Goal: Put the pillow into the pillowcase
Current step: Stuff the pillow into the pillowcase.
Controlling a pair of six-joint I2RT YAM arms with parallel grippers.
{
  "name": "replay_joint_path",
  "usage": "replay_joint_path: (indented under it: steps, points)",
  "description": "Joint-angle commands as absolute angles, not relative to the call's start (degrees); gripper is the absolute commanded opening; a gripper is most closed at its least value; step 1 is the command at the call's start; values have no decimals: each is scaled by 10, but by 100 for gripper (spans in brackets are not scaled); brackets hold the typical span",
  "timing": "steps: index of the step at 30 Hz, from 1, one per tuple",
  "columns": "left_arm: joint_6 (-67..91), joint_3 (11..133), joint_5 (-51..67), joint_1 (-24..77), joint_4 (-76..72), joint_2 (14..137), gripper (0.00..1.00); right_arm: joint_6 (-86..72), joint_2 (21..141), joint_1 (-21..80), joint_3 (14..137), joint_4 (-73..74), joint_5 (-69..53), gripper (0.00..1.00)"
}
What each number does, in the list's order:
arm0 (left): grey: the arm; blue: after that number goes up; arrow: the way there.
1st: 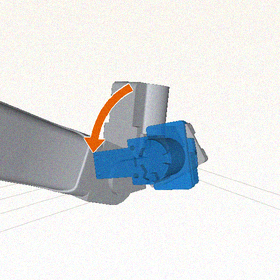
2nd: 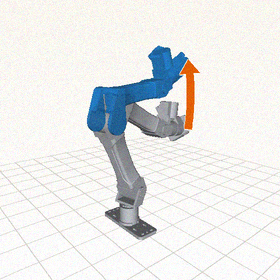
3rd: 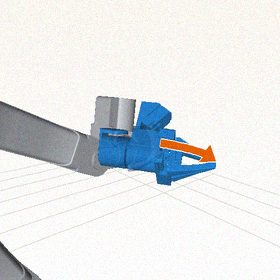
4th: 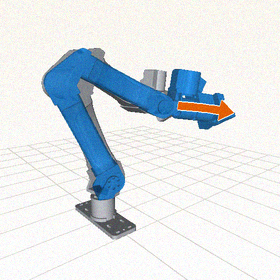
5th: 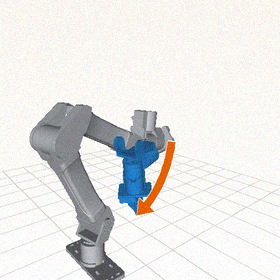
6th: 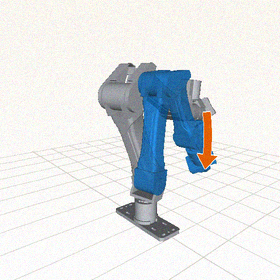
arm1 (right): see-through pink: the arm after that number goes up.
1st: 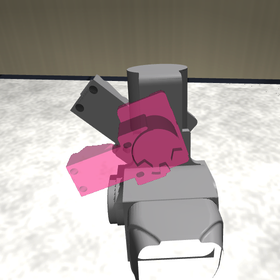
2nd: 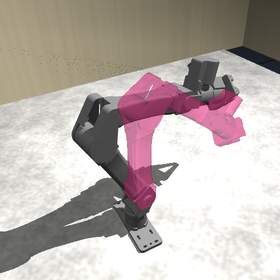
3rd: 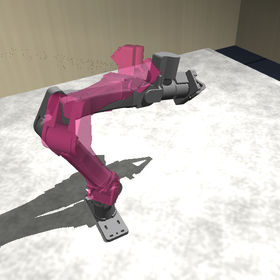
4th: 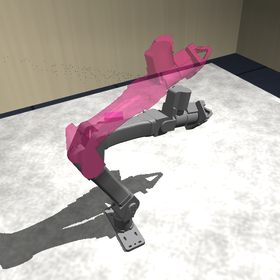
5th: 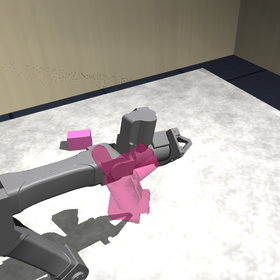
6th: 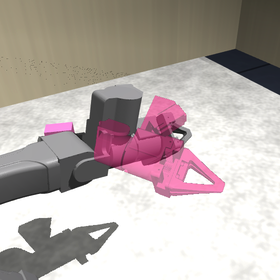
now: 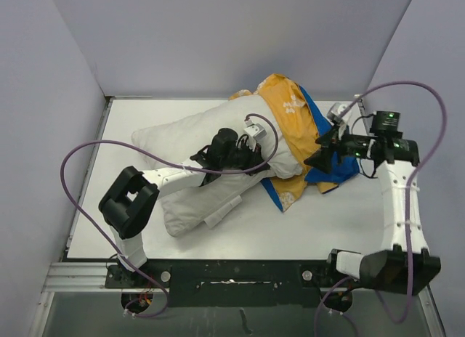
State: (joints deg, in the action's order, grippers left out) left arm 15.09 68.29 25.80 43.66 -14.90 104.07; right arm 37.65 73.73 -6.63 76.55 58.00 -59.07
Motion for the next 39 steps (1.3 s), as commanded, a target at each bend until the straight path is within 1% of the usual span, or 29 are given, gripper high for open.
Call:
replay_joint_path:
  steps: [1,3,6,10,13,20,22,24,25,26,29,30,33,35,36,37,39]
  points:
    - [182,675,289,428,-231,1056,0,392,647,-126,768,587,-550,86]
    - [184,671,291,428,-237,1055,0,330,636,-142,725,518,-496,88]
    - [188,668,299,428,-243,1052,0,260,650,-143,677,439,-415,88]
    - [187,662,302,428,-244,1042,0,203,689,-135,657,375,-335,87]
    - [185,656,304,428,-245,1036,0,180,713,-127,649,341,-314,86]
    - [183,654,311,428,-247,1032,0,138,751,-93,646,311,-295,73]
    - [182,654,312,428,-248,1032,0,133,755,-78,644,302,-283,70]
    - [182,654,312,428,-249,1030,0,134,761,-66,643,297,-263,64]
    - [181,653,313,428,-248,1030,0,137,765,-65,645,297,-250,59]
    - [181,652,312,428,-249,1029,0,143,768,-65,646,298,-238,52]
    - [176,649,311,428,-245,1024,0,169,763,-90,643,306,-209,22]
    - [172,648,310,428,-243,1022,0,180,755,-104,640,307,-203,16]
    - [167,644,310,427,-241,1018,0,229,729,-145,628,295,-166,6]
    - [168,644,314,426,-243,1019,0,269,718,-177,629,264,-109,5]
    - [170,643,317,427,-245,1019,0,279,718,-193,634,254,-105,5]
    - [173,643,319,427,-248,1020,0,281,723,-210,647,257,-115,9]
    - [176,642,325,427,-252,1019,0,279,736,-229,676,277,-151,26]
